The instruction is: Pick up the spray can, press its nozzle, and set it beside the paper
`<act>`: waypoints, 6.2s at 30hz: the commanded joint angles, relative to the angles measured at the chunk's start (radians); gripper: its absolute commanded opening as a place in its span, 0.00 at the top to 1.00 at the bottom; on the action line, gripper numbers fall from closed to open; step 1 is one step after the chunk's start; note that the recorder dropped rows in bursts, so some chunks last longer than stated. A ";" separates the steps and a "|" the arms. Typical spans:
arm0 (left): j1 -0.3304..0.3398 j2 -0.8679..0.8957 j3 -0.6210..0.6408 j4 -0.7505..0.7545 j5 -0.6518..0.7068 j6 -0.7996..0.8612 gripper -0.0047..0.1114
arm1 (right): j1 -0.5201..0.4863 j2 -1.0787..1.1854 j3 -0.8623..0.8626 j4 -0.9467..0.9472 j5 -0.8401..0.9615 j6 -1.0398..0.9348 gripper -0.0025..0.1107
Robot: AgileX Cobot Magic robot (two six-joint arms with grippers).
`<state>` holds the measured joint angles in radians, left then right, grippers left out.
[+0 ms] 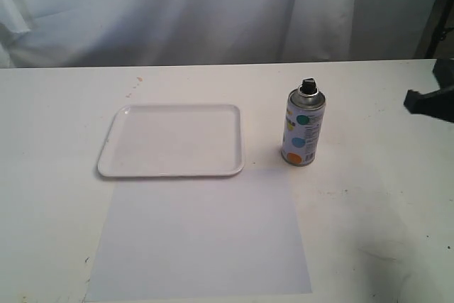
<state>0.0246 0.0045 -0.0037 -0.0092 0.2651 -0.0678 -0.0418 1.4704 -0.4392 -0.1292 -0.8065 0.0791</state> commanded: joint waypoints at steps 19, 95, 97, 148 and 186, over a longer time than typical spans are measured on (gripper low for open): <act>-0.006 -0.005 0.004 0.000 0.001 -0.003 0.96 | 0.001 0.198 0.003 -0.203 0.023 0.199 0.98; -0.006 -0.005 0.004 0.000 0.001 -0.003 0.96 | 0.111 0.658 -0.476 -0.725 -0.112 0.547 0.93; -0.006 -0.005 0.004 0.000 0.001 -0.003 0.96 | 0.111 0.648 -0.476 -0.736 -0.110 0.553 0.98; -0.006 -0.005 0.004 0.067 -0.029 -0.001 0.96 | 0.611 0.095 -0.476 -1.560 0.609 1.314 0.98; -0.006 -0.005 0.004 0.067 -0.265 -0.005 0.96 | 0.600 0.102 -0.454 -1.190 0.781 0.911 0.98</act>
<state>0.0246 0.0045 -0.0037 0.0546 0.0111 -0.0695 0.5573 1.5856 -0.8886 -1.2518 0.0000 1.1391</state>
